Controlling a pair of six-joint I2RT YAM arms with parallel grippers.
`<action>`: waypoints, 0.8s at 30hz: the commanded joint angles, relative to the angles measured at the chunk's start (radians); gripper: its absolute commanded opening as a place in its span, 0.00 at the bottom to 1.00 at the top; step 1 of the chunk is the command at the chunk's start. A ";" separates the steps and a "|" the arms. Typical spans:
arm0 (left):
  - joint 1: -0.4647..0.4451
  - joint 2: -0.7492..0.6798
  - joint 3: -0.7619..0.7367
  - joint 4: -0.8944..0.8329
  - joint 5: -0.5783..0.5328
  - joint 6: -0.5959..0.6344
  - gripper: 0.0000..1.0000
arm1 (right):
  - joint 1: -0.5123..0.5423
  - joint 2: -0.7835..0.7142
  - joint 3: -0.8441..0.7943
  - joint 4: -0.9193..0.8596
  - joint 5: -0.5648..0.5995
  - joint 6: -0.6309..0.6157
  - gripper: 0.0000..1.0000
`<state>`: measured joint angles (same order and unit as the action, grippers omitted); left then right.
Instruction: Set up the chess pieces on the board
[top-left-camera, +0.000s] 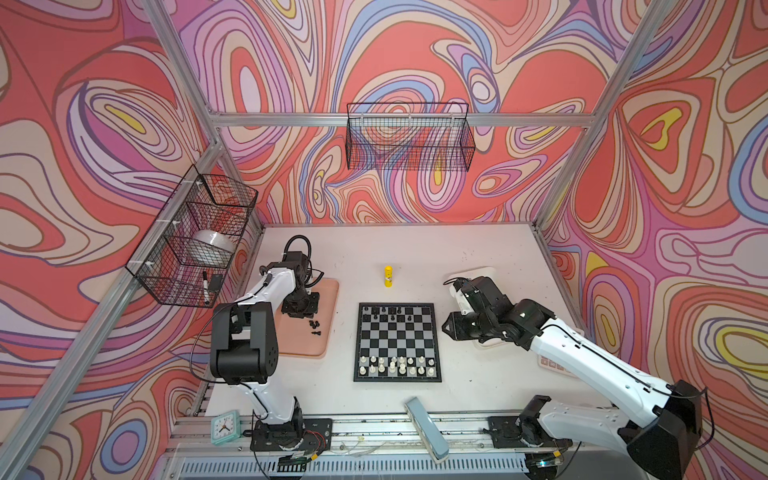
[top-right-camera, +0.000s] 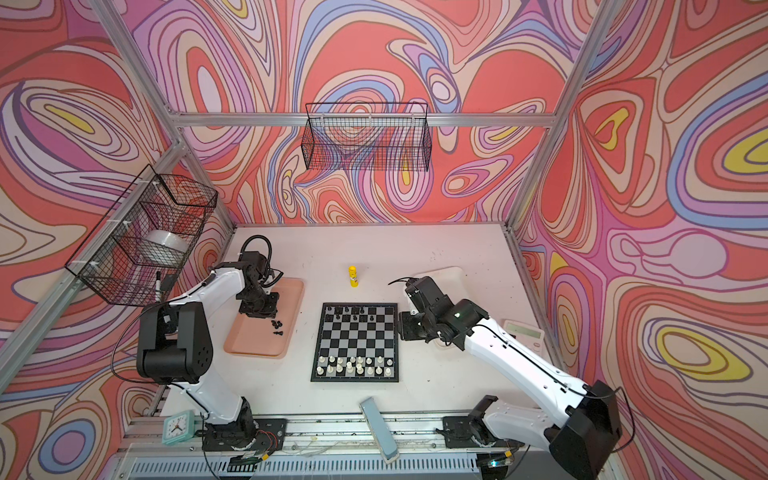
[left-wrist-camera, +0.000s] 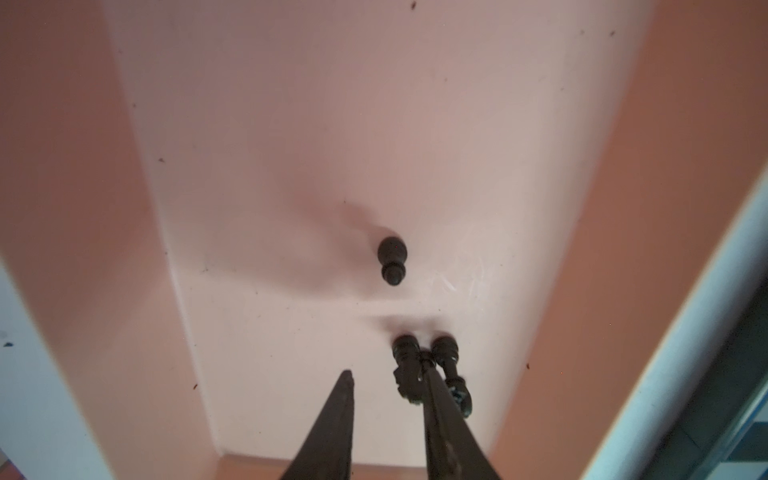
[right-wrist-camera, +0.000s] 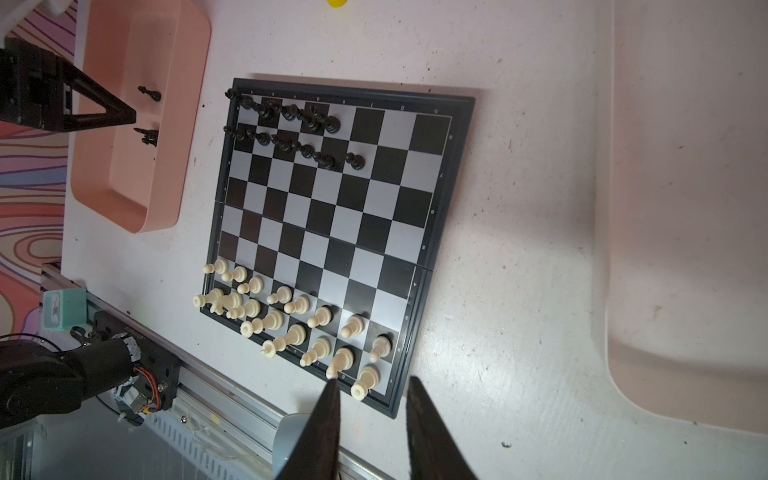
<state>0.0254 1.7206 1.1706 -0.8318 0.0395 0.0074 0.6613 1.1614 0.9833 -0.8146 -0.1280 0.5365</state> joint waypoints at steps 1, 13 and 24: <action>0.004 -0.047 0.000 0.040 -0.011 0.083 0.31 | -0.003 0.000 -0.005 0.005 0.005 -0.001 0.28; 0.011 -0.077 0.072 -0.122 0.198 0.718 0.33 | -0.003 -0.003 -0.006 -0.002 0.017 -0.005 0.28; 0.059 0.007 0.141 -0.252 0.213 1.060 0.37 | -0.003 0.007 0.002 -0.013 0.040 -0.001 0.28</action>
<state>0.0784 1.7092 1.2930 -1.0191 0.2462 0.9211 0.6613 1.1614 0.9833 -0.8227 -0.1085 0.5362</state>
